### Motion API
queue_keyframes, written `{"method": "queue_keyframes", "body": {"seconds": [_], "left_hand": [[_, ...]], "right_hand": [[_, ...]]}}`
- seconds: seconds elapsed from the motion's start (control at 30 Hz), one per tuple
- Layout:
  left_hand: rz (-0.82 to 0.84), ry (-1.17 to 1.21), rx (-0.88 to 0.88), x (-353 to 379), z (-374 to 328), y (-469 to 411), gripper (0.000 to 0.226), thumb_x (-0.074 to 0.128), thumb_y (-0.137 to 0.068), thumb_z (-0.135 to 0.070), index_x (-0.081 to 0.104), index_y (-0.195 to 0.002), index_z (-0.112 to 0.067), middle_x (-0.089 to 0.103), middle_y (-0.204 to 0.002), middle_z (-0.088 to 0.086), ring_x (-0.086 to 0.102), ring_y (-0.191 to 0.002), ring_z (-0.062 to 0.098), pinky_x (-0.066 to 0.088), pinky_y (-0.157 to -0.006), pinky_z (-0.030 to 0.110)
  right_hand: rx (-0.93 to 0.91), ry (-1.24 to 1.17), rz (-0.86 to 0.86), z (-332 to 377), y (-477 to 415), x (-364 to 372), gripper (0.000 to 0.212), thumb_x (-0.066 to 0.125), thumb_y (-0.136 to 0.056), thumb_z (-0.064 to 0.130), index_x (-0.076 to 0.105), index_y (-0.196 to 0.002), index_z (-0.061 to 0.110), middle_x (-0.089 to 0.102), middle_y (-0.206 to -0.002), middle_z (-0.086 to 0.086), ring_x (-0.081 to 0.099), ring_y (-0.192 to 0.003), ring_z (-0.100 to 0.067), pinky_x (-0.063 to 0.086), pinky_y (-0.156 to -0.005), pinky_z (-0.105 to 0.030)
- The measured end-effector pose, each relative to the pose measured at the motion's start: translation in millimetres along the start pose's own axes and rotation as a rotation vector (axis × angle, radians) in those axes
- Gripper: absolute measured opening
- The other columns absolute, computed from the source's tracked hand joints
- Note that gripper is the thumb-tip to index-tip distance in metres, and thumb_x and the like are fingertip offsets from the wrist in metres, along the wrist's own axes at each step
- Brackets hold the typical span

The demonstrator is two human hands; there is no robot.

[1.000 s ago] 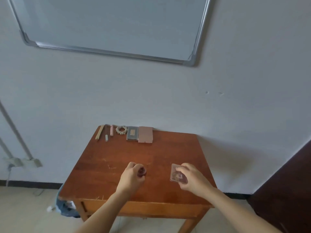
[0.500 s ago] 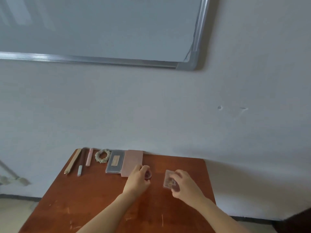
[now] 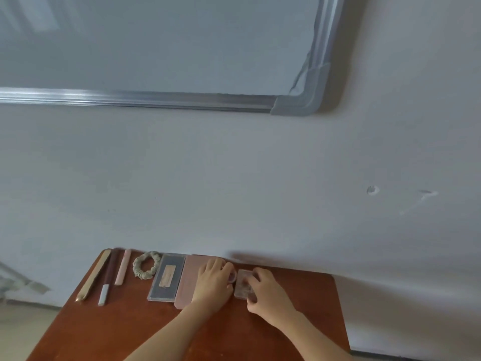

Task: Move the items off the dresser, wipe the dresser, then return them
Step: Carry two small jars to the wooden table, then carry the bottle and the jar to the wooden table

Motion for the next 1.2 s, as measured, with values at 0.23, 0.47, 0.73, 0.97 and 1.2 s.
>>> {"method": "queue_keyframes", "body": {"seconds": [0.23,0.47,0.73,0.97,1.2], "left_hand": [[-0.064,-0.215,0.084,-2,3,-1,0.044,0.083,-0.023,-0.033,0.057,-0.059,-0.032,0.059,-0.066,-0.014,0.040,-0.086,0.014,0.049,-0.072,0.033],[-0.044,-0.212,0.157,-10,3,14,0.050,0.082,-0.035,-0.044,0.061,-0.079,-0.035,0.067,-0.091,-0.007,0.043,-0.100,0.018,0.055,-0.072,0.036],[-0.088,-0.253,0.247,-29,22,42,0.087,0.079,-0.042,-0.053,0.048,-0.115,-0.019,0.067,-0.112,0.001,0.057,-0.111,0.023,0.046,-0.093,0.041],[0.006,-0.177,0.394,-58,31,68,0.069,0.050,-0.085,-0.045,0.029,-0.144,-0.014,0.028,-0.151,0.008,0.013,-0.141,0.025,0.028,-0.111,0.050],[0.046,-0.139,0.698,-54,-16,130,0.059,0.033,-0.077,-0.049,0.065,-0.115,-0.017,0.064,-0.121,0.003,0.060,-0.113,0.027,0.053,-0.083,0.045]], "right_hand": [[-0.058,0.143,-0.070,6,-10,5,0.042,0.080,-0.026,0.036,0.064,-0.065,0.030,0.064,-0.081,0.007,0.065,-0.076,-0.009,0.049,-0.052,-0.013],[-0.050,0.236,-0.060,17,0,0,0.047,0.084,-0.031,0.041,0.069,-0.075,0.032,0.068,-0.094,0.005,0.067,-0.088,-0.011,0.055,-0.064,-0.017],[0.122,0.345,-0.125,36,26,-43,0.049,0.079,-0.052,0.044,0.068,-0.097,0.027,0.066,-0.102,-0.001,0.066,-0.096,-0.019,0.056,-0.074,-0.027],[0.406,0.357,-0.141,76,90,-44,0.054,0.035,-0.098,0.036,0.016,-0.147,0.024,0.007,-0.156,-0.007,0.003,-0.144,-0.025,0.007,-0.116,-0.040],[0.755,0.346,-0.103,111,208,-13,0.055,0.032,-0.096,0.041,0.015,-0.147,0.028,0.007,-0.156,-0.009,0.002,-0.144,-0.027,0.004,-0.116,-0.046]]}}
Point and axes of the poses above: each hand's wrist, its own y-axis away from the middle knuckle, its own x-axis out of the palm, z = x × y, the point moved 10 cm from there along -y, towards the middle knuckle
